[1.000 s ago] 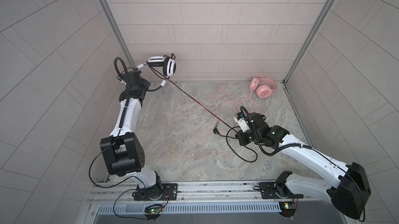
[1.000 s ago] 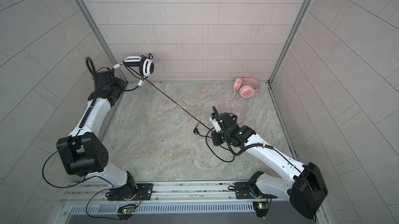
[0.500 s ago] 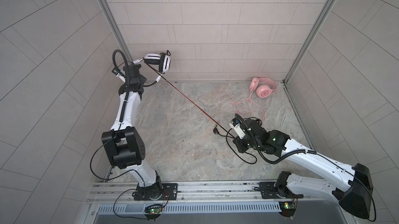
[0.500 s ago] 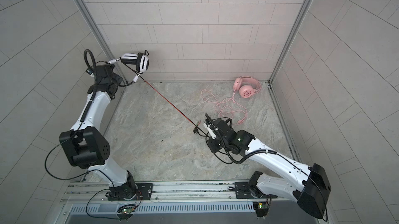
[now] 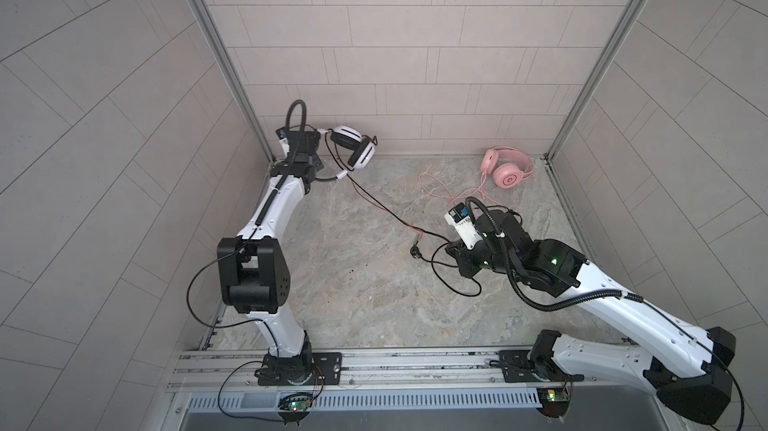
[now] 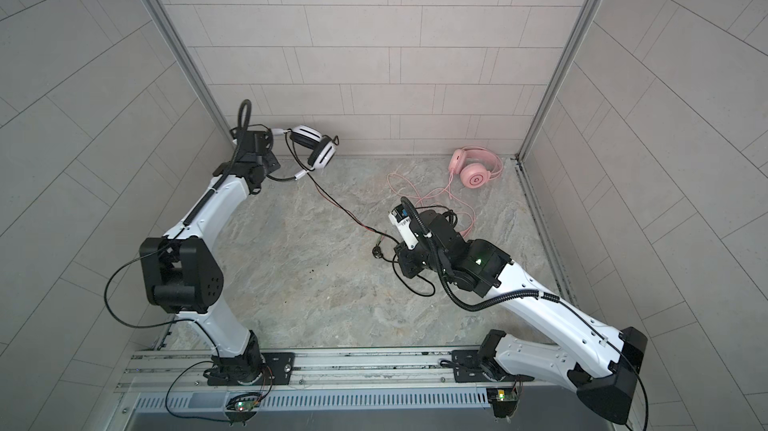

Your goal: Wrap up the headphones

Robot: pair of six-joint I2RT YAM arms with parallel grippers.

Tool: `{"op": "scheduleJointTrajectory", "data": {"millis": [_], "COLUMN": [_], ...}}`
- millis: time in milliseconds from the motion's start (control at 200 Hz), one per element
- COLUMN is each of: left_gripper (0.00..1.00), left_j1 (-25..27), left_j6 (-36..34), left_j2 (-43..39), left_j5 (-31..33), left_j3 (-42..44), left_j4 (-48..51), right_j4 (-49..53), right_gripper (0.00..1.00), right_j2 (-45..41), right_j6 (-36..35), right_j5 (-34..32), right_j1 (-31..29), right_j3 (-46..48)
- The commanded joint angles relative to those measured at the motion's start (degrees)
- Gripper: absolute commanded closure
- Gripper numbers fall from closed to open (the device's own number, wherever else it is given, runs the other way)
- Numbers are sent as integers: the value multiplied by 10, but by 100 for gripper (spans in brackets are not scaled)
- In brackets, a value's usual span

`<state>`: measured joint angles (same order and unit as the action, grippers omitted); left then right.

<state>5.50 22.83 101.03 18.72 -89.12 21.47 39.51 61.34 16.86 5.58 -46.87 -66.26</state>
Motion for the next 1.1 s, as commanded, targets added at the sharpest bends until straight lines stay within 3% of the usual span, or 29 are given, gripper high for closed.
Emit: {"op": "scheduleJointTrajectory", "data": {"millis": [0, 110, 290, 580, 816, 1011, 1096], "left_gripper": [100, 100, 100, 100, 100, 100, 100], "left_j1": [72, 119, 144, 213, 259, 258, 257], "left_j6": [-120, -167, -186, -247, -259, -253, -276], "left_j2": [16, 30, 43, 54, 36, -26, -51], "left_j5": [79, 111, 95, 70, -9, -101, -184], "left_j3": [-16, -19, -20, -12, -25, 6, 20], "left_j4": [3, -6, 6, 17, 103, 164, 196], "right_j4": [13, 27, 50, 70, 92, 45, 12], "right_gripper": [100, 100, 100, 100, 100, 100, 100], "right_j2": [20, 37, 45, 74, 107, 110, 112], "right_j6": [-33, -51, -78, -93, -103, -59, -42], "right_j5": [4, -6, -43, -18, 8, 68, 88], "right_j1": [-1, 1, 15, 108, 200, 310, 339], "right_j3": [-60, -121, -205, -335, -425, -401, -375]}}
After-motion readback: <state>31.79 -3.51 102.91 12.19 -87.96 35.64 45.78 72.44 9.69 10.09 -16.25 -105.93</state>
